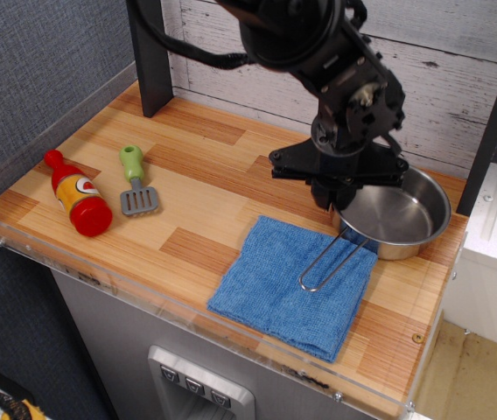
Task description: Place the vessel just behind the spatula.
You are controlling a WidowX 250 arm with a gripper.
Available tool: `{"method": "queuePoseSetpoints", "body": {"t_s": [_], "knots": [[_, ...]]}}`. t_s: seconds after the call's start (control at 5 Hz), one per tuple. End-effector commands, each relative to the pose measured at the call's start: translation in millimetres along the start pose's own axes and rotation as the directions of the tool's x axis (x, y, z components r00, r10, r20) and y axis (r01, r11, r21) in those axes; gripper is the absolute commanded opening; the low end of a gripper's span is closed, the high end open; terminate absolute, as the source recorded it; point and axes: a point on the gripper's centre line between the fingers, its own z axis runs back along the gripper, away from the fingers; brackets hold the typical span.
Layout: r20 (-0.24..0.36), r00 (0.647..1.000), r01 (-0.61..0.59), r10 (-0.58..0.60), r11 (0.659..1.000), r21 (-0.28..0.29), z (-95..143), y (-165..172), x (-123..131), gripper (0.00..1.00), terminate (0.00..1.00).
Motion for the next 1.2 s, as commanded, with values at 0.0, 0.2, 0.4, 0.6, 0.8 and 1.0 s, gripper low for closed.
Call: {"method": "queuePoseSetpoints", "body": {"t_s": [0.0, 0.2, 0.4, 0.6, 0.8, 1.0], "knots": [[0.102, 0.994, -0.037, 0.046, 0.996, -0.081, 71.0, 4.8, 32.7, 0.00, 0.00], [0.146, 0.987, -0.063, 0.072, 0.996, -0.067, 101.3, 17.6, 39.8, 0.00, 0.00], [0.160, 0.981, -0.099, 0.107, 0.993, -0.057, 122.3, 44.1, 43.3, 0.00, 0.00], [0.180, 0.970, -0.164, 0.164, 0.986, -0.016, 130.9, 77.6, 48.6, 0.00, 0.00], [0.191, 0.960, -0.211, 0.203, 0.977, 0.021, 128.2, 111.0, 57.5, 0.00, 0.00], [0.188, 0.957, -0.237, 0.223, 0.970, 0.057, 120.8, 134.5, 63.6, 0.00, 0.00]]}}
